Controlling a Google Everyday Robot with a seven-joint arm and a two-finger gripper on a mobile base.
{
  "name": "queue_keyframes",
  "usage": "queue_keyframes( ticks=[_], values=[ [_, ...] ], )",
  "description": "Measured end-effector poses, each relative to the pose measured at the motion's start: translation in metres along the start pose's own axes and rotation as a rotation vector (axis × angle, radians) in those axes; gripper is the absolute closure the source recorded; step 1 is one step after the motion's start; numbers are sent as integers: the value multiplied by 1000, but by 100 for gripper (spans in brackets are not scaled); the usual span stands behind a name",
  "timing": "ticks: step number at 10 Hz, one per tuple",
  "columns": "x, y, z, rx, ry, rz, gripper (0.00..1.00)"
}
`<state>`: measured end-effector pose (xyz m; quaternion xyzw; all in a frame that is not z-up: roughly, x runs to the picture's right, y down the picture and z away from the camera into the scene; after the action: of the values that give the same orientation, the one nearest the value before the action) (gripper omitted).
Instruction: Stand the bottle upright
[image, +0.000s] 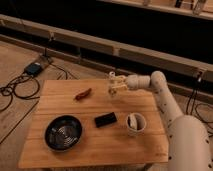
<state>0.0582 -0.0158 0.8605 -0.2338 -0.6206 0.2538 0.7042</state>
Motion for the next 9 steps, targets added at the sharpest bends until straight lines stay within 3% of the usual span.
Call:
queue_keyframes(
  ticks=[2, 4, 9],
  values=[
    [9, 6, -3, -19, 8, -16, 100],
    [15, 6, -8, -12, 3, -30, 100],
    [29, 6, -11, -2, -43, -54, 100]
  ],
)
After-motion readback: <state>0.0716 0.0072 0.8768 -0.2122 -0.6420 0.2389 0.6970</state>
